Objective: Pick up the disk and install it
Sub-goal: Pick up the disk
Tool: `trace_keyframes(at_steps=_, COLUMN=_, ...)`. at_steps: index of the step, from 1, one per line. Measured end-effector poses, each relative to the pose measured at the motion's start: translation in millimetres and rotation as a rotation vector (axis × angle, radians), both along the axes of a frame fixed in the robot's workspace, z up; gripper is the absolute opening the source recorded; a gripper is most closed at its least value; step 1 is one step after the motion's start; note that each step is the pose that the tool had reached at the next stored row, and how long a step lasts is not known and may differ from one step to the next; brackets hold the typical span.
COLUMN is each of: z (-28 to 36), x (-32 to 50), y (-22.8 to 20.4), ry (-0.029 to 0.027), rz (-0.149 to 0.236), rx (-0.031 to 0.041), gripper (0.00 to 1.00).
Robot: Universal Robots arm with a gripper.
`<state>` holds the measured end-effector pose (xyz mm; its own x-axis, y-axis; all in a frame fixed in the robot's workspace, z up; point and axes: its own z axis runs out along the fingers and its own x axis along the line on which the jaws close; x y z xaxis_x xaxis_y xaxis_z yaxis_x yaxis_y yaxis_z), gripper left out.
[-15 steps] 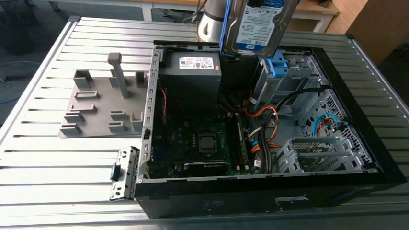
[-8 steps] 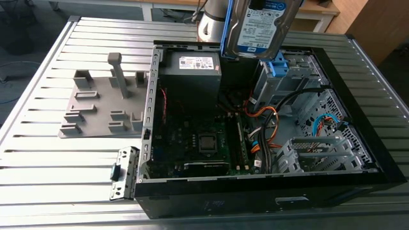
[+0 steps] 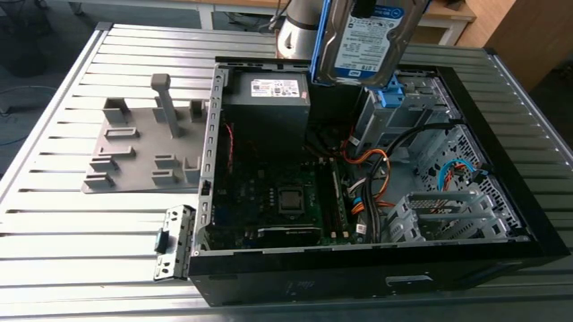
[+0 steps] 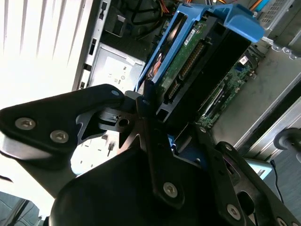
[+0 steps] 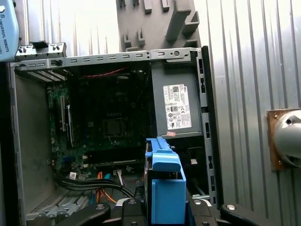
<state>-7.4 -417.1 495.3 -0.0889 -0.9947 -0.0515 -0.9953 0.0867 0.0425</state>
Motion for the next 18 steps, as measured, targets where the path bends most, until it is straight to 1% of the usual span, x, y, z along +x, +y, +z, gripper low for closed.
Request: trace_keyframes(at_steps=18, z=-1.9, x=4.8, y=-16.0, ry=0.0000, rz=0.000, rx=-0.0001, gripper=0.36)
